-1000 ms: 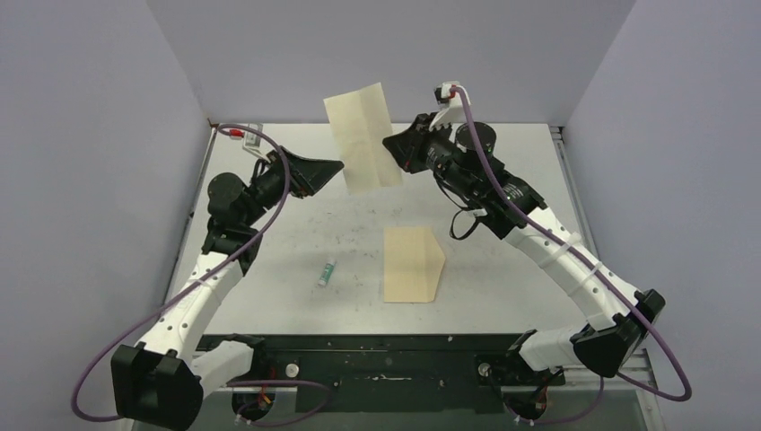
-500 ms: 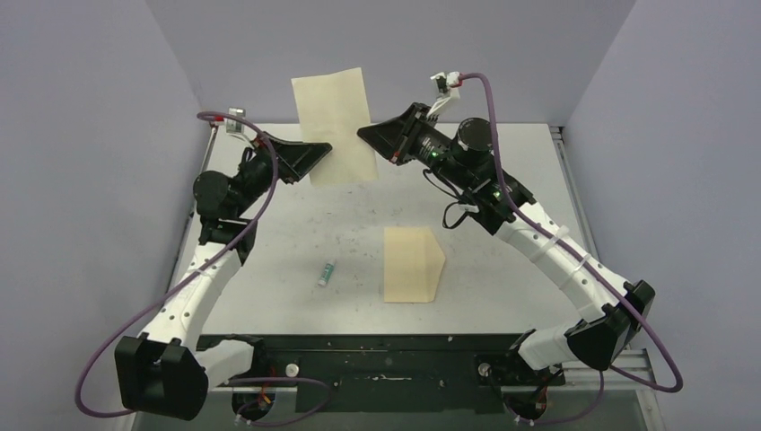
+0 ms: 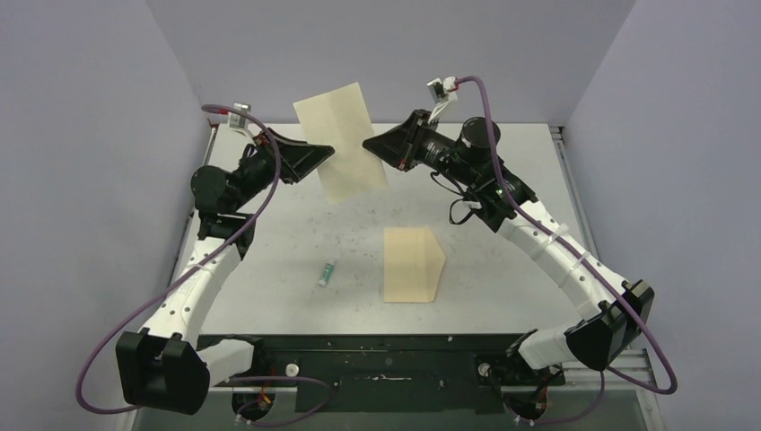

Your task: Place the letter into the envelope and seal it

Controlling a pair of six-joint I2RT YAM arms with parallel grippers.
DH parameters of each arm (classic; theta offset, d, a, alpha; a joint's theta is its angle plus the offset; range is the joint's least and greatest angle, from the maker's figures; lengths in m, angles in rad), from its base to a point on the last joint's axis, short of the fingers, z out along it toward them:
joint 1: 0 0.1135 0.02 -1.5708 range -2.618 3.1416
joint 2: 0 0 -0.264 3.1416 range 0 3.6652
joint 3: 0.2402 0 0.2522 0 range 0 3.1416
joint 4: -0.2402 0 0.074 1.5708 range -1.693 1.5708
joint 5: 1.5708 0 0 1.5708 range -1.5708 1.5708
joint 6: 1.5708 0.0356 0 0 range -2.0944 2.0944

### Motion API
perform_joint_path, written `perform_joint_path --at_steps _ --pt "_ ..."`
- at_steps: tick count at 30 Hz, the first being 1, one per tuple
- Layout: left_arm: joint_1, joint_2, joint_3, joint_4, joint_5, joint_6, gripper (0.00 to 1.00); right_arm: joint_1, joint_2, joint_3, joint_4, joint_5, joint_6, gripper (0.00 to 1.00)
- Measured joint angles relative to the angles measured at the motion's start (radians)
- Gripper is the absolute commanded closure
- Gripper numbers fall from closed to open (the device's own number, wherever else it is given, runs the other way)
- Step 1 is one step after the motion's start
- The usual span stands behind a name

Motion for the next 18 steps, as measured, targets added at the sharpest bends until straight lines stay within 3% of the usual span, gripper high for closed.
perform_joint_path --at_steps 7,18 --pt "0.000 0.031 0.030 -0.036 0.002 0.017 0.69 0.008 0.000 0.000 -0.048 -0.081 -0.101 0.95" --pt "-0.010 0.040 0.034 -0.236 -0.094 0.098 0.74 0.021 0.000 0.000 -0.077 -0.088 -0.190 0.95"
